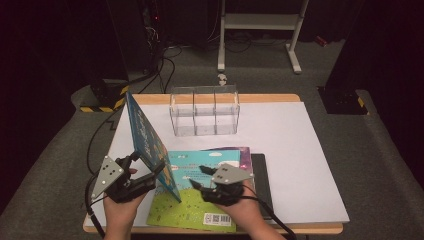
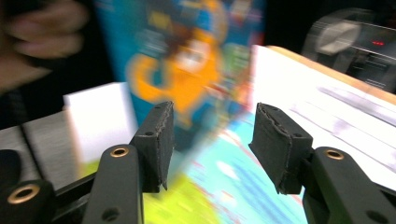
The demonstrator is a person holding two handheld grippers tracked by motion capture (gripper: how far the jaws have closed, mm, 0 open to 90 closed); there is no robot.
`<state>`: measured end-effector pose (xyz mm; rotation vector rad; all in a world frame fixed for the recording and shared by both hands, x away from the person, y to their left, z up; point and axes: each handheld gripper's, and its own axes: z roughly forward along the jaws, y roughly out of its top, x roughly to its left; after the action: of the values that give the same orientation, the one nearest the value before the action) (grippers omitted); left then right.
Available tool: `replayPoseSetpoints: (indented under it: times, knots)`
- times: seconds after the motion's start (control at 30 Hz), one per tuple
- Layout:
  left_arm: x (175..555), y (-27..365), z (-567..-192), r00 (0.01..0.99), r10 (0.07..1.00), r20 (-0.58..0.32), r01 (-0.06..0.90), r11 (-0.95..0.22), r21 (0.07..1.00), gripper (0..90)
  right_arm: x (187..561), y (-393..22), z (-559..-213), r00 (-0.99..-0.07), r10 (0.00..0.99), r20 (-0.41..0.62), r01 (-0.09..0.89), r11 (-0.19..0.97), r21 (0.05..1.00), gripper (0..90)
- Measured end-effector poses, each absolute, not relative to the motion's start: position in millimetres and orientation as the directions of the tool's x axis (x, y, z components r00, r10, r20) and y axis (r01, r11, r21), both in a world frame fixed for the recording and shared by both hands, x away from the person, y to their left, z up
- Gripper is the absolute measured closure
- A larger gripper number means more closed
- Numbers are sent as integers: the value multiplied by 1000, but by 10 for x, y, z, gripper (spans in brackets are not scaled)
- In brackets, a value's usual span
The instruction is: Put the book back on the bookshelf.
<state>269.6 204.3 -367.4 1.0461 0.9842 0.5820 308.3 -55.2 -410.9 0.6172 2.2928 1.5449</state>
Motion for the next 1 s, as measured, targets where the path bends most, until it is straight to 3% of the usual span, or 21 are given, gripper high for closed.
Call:
replayPoseSetpoints:
  times: [0.37, 0.53, 1.0]
  knots:
    - [2673, 2072, -3671, 455, 814, -362, 37, 389, 921, 303, 3432, -1700, -4491, -612, 791, 10, 313, 230, 921, 460]
    - [2660, 2079, -3663, 448, 821, -354, 38, 378, 925, 323, 3430, -1900, -4565, -580, 815, 10, 322, 218, 921, 466]
    - [2646, 2137, -3645, 419, 846, -330, 33, 349, 937, 385, 3457, -1966, -4594, -553, 833, 31, 345, 196, 918, 476]
